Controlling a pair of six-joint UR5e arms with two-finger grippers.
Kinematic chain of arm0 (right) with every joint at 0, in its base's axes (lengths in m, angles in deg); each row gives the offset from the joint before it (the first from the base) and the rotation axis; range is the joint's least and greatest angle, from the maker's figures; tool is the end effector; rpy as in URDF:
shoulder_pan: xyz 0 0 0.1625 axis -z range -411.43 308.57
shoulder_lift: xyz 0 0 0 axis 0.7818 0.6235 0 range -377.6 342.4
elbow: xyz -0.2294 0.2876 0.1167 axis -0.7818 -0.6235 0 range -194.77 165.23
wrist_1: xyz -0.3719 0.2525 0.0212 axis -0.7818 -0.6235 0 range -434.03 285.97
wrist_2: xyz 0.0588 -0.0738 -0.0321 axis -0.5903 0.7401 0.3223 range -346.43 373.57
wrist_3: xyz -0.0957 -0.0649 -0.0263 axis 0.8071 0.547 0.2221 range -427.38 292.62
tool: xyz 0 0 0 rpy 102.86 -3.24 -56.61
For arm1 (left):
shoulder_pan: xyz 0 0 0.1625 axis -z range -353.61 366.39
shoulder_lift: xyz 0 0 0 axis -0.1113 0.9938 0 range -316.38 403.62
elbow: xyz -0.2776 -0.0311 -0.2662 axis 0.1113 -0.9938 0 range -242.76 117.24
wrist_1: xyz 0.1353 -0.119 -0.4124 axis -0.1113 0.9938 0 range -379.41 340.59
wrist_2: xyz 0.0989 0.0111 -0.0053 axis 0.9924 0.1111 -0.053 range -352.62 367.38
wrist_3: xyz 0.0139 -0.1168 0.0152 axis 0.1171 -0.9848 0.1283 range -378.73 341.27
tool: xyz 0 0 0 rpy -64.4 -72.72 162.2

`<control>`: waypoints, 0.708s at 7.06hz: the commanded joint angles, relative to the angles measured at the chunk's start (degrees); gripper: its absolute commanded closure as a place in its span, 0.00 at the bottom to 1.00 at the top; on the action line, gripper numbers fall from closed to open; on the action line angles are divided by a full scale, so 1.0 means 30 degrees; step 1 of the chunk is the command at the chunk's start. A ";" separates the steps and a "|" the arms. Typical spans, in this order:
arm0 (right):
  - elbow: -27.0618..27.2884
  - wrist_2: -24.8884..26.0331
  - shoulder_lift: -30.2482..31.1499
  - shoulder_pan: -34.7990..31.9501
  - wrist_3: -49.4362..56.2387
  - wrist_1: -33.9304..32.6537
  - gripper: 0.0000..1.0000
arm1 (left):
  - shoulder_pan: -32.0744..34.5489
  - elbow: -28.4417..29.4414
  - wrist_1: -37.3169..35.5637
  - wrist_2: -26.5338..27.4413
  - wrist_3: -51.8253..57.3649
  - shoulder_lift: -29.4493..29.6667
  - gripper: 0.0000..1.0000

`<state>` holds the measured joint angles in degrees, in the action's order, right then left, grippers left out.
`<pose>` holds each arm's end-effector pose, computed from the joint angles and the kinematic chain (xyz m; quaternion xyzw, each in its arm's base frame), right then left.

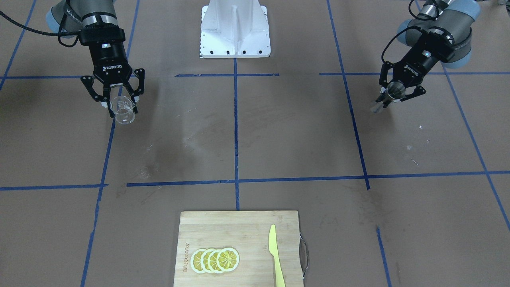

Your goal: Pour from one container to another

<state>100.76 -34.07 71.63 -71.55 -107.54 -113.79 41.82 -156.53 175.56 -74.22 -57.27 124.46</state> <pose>-0.3950 -0.3719 0.2814 0.5636 -0.3106 0.0286 0.7649 0.2920 -0.3927 0.4660 0.5581 0.5205 0.0344 0.6453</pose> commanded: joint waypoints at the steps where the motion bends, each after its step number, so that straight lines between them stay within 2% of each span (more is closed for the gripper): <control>1: 0.0015 0.0000 -0.0008 -0.0002 -0.0002 0.0011 1.00 | -0.1631 0.0144 -0.0039 0.3827 -0.0835 -0.0638 1.00; 2: 0.0044 0.0000 -0.0008 -0.0002 -0.0002 0.0011 1.00 | -0.3762 0.0522 -0.0184 0.7389 -0.0894 -0.0669 1.00; 3: 0.0044 0.0000 -0.0008 -0.0002 -0.0002 0.0011 1.00 | -0.5263 0.0960 -0.0273 0.9919 -0.0924 -0.0669 1.00; 5: 0.0073 0.0000 -0.0125 0.0027 -0.0031 0.0041 1.00 | -0.6970 0.1258 -0.1902 1.3210 -0.0982 -0.0582 1.00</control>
<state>100.94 -34.07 71.45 -71.50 -107.56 -113.69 24.31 -153.20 172.98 -41.12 -60.05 122.58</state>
